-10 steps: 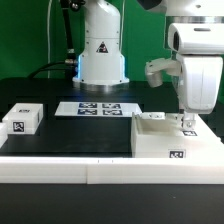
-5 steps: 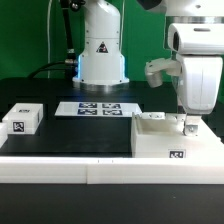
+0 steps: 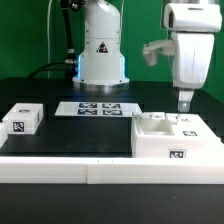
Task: Assemble cabinet
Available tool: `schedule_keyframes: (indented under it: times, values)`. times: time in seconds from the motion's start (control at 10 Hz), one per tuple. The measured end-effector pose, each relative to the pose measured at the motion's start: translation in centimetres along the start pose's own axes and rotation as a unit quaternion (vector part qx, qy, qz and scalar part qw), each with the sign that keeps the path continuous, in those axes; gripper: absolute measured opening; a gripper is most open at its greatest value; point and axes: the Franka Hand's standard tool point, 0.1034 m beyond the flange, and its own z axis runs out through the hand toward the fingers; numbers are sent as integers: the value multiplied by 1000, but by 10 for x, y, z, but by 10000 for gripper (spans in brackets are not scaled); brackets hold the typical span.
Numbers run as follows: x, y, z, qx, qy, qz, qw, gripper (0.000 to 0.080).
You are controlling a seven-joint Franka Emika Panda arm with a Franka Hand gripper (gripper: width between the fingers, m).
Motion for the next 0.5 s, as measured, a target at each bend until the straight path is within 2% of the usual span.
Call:
schedule_keyframes:
  times: [0.2,0.5]
  values:
    - [-7,-19,2,8,-5,12,1000,797]
    - [-7,-17,3,8,-4,13,1000,797]
